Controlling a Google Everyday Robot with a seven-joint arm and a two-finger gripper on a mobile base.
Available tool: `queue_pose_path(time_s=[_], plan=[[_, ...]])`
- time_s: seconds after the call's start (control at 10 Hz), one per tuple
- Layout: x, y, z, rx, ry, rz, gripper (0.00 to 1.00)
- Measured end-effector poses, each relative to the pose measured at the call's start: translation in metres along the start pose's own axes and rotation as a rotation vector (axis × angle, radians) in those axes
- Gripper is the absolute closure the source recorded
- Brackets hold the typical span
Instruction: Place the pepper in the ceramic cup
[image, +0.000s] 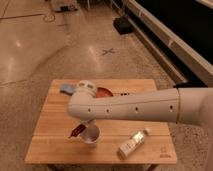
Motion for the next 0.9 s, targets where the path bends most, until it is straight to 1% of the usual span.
queue_pose_path(time_s=[0.2,0.3,0.5,0.9], plan=[[-0.007,-0.007,-0.013,0.024,0.003,-0.031,0.93],[-0.009,-0.010,-0.022,0.036,0.012,-0.049,1.00],[-0.007,-0.011,-0.030,0.042,0.025,-0.052,0.98],[-0.008,-0.015,-0.033,0.028,0.034,-0.051,0.61]])
